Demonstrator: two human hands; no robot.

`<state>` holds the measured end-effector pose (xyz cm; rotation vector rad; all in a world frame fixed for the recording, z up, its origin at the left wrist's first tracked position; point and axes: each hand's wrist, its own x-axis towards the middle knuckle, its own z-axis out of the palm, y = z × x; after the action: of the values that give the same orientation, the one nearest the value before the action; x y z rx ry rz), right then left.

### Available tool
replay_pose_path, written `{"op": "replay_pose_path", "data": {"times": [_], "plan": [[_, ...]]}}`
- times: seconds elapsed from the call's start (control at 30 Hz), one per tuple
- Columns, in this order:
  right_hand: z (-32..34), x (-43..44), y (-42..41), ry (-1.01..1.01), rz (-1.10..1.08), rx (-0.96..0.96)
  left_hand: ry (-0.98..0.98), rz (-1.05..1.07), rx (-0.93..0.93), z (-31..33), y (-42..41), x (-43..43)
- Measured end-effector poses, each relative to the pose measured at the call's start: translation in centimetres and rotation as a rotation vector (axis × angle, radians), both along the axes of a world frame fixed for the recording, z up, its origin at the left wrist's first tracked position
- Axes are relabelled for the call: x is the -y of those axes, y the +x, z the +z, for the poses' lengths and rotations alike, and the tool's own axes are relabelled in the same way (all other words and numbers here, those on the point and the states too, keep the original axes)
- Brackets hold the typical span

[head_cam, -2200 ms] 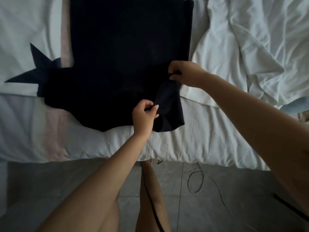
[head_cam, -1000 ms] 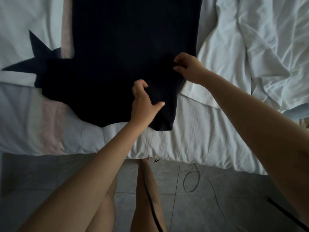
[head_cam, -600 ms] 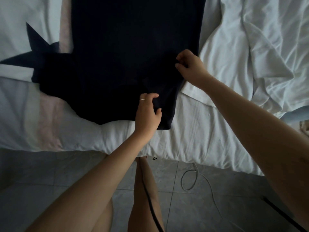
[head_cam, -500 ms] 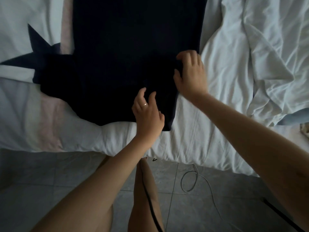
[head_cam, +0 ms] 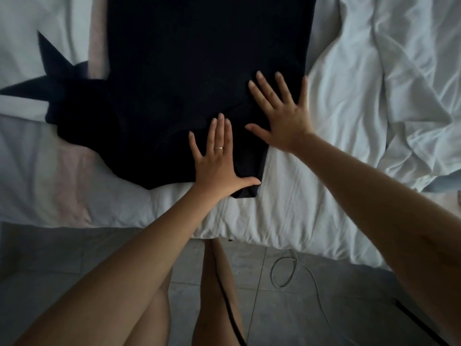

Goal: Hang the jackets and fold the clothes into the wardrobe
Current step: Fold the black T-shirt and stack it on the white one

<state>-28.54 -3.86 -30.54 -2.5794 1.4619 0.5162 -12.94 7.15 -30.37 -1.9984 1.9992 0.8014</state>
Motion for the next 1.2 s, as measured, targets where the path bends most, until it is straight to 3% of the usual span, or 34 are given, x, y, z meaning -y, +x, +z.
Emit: {"op": "replay_pose_path", "data": {"times": [0.1, 0.23, 0.43, 0.5, 0.6, 0.7, 0.8, 0.87, 0.93, 1.03, 1.2], "plan": [[0.6, -2.2, 1.7, -0.111, -0.151, 0.107, 0.016, -0.015, -0.013, 0.7, 0.0, 0.1], [0.0, -5.8, 1.9, -0.066, 0.094, 0.112, 0.022, -0.042, -0.042, 0.9, 1.1, 0.0], [-0.4, -3.2, 1.3, 0.015, -0.262, -0.108, 0.064, -0.057, -0.024, 0.2, 0.9, 0.5], [0.5, -3.4, 3.3, 0.025, -0.354, -0.036, 0.074, -0.047, -0.084, 0.7, 1.1, 0.5], [1.7, -5.8, 6.1, -0.077, -0.337, 0.223, 0.068, -0.037, -0.271, 1.5, 2.8, 0.0], [1.9, -8.3, 8.2, -0.088, -0.308, 0.414, -0.180, 0.169, -0.404, 2.5, 6.6, -0.5], [1.7, -9.8, 10.2, -0.037, -0.327, 0.460, -0.491, 0.591, -0.307, 2.7, 12.4, -0.1], [1.8, -9.8, 11.9, -0.006, -0.327, 0.463, -0.505, 0.913, -0.233, 2.8, 16.9, 1.0], [1.9, -9.4, 13.2, 0.013, -0.327, 0.466, -0.316, 1.144, -0.193, 2.6, 20.1, 2.2], [2.5, -8.2, 16.5, 0.041, -0.342, 0.511, -0.201, 1.039, -0.124, 2.3, 23.7, 2.5], [3.6, -6.4, 21.1, 0.129, -0.334, 0.576, -0.077, 0.983, -0.279, 2.8, 25.4, 2.3]]}}
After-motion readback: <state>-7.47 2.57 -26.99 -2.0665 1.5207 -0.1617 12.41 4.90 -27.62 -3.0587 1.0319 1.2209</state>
